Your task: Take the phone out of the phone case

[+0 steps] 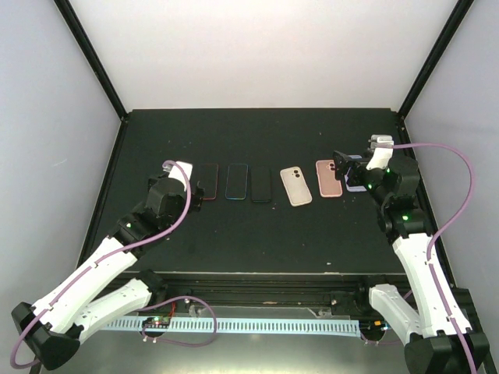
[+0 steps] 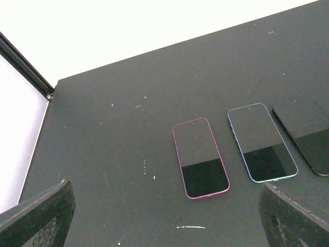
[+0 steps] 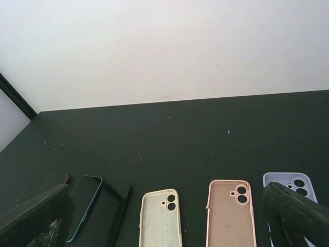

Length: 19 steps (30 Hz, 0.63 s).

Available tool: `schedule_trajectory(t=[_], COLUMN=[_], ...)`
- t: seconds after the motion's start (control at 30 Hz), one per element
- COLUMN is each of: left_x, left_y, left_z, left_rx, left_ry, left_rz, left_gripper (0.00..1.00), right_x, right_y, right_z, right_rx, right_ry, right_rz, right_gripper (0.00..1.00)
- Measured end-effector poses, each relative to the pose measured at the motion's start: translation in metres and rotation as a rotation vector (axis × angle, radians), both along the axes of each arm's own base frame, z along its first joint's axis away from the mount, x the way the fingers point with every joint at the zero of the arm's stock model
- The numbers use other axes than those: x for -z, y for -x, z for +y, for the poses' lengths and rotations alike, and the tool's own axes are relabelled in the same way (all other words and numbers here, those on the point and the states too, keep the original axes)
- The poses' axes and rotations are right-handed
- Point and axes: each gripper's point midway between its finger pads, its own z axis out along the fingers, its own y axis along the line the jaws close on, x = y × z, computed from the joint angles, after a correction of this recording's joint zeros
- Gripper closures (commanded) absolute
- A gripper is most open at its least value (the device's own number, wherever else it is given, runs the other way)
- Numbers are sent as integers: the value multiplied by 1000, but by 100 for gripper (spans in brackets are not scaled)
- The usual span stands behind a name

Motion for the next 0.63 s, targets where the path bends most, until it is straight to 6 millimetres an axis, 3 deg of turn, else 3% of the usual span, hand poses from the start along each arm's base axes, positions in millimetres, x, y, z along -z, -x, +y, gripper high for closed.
schedule_trajectory(t=[0.63], left_x=[1], left_y=[0], left_z=[-4], left_rx=[22], left_ry=[6], left_rz=[5], left_gripper=[1], right_x=[3], right_y=[-1], right_z=[0], right_rx=[-2], right_ry=[-2], right_rz=[-3], right_gripper=[0])
